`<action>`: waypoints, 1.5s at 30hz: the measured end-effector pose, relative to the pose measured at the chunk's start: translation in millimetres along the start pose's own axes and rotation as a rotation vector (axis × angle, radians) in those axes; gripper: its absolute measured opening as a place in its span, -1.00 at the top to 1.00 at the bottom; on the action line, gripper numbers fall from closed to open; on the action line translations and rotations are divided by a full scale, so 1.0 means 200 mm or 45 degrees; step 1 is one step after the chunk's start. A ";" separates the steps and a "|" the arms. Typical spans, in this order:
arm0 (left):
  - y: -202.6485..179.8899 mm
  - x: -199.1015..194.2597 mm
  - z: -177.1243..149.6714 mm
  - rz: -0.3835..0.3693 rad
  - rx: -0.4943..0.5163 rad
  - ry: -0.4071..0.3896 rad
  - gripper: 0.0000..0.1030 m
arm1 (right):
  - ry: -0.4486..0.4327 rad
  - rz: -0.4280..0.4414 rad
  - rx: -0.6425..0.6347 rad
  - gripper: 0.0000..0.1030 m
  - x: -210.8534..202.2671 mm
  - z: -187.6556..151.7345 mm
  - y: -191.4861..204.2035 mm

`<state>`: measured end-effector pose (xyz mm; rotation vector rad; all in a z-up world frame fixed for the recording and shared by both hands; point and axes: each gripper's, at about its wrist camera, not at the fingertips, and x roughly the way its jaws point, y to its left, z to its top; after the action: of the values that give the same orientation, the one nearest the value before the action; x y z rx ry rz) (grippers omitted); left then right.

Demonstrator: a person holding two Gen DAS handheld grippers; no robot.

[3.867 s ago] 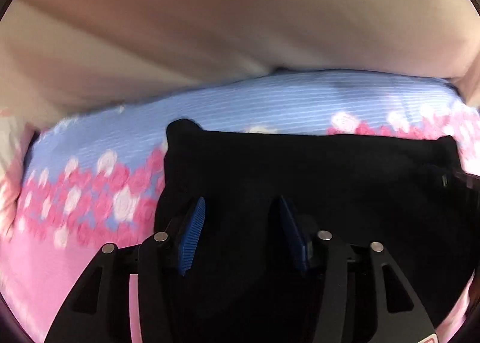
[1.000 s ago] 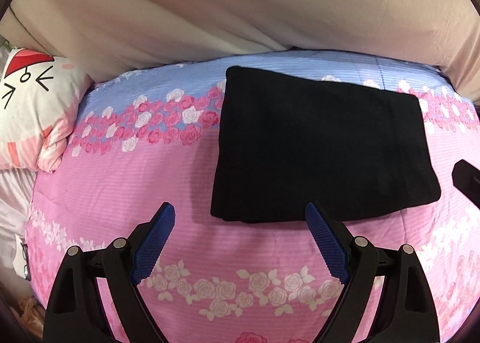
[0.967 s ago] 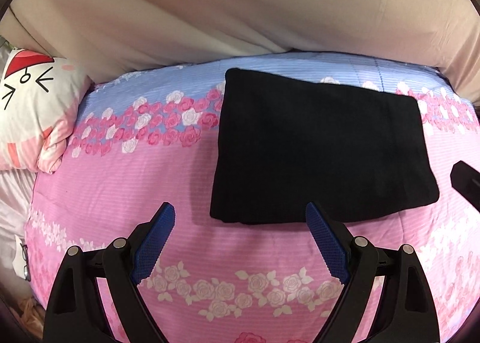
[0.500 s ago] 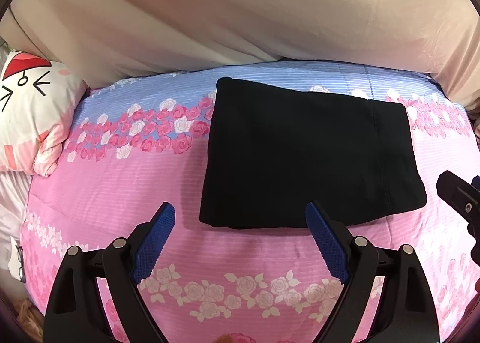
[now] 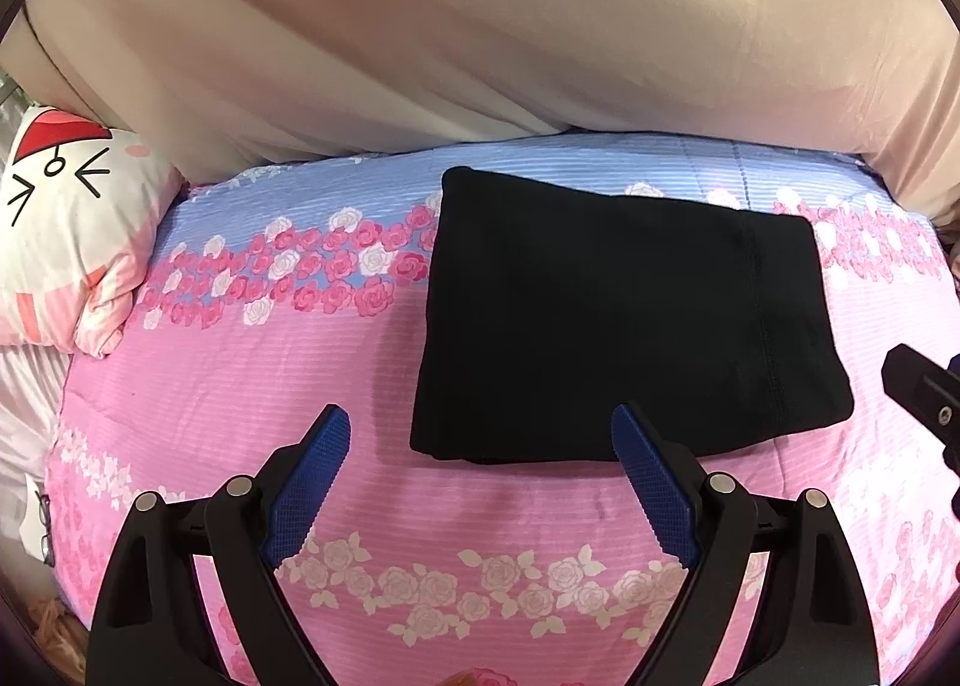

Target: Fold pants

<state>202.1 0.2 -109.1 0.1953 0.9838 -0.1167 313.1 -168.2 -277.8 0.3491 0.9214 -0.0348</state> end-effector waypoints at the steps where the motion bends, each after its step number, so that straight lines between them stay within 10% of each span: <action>1: 0.00 0.00 0.00 -0.006 0.003 0.000 -0.68 | 0.000 -0.001 0.000 -0.91 0.00 0.00 0.00; 45: -0.06 -0.07 0.00 -0.030 0.079 -0.105 -0.68 | -0.001 -0.024 0.019 -0.91 -0.04 -0.04 -0.05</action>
<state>192.7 -11.1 -99.0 0.2341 0.9010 -0.1755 300.0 -175.0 -279.1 0.3544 0.9237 -0.0592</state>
